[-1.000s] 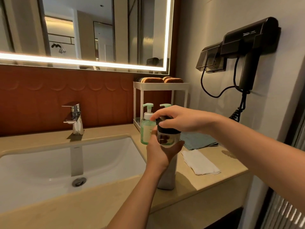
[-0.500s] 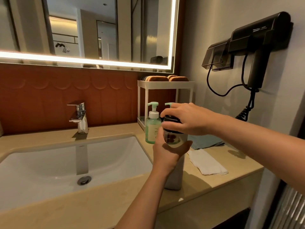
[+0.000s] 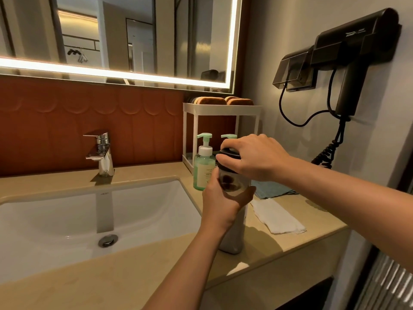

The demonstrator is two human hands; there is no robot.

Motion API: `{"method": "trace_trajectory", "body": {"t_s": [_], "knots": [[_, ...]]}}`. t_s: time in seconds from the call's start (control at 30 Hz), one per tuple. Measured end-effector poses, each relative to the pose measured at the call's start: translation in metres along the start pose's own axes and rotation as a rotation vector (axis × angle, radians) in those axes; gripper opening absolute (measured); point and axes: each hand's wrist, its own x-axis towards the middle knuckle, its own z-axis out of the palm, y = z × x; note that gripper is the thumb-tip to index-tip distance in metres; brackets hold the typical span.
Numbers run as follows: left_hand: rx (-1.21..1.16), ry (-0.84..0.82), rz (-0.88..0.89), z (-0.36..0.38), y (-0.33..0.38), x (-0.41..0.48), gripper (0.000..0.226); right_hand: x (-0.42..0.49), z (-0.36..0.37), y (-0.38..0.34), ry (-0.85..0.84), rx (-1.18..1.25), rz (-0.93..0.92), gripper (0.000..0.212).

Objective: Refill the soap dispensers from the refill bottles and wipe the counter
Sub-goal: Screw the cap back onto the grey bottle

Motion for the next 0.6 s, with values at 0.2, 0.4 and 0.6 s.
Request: {"method": "trace_trajectory", "body": {"t_s": [0.2, 0.4, 0.6], "knots": [[0.037, -0.042, -0.028, -0.004, -0.005, 0.006, 0.064, -0.026, 0.011, 0.014, -0.135, 0.857, 0.191, 0.045], [0.046, -0.152, -0.116, -0.015, -0.018, 0.03, 0.077, -0.042, 0.052, 0.037, -0.171, 1.091, 0.268, 0.064], [0.074, -0.183, -0.178, -0.016, -0.033, 0.053, 0.081, -0.031, 0.086, 0.034, -0.242, 1.031, 0.314, 0.099]]}}
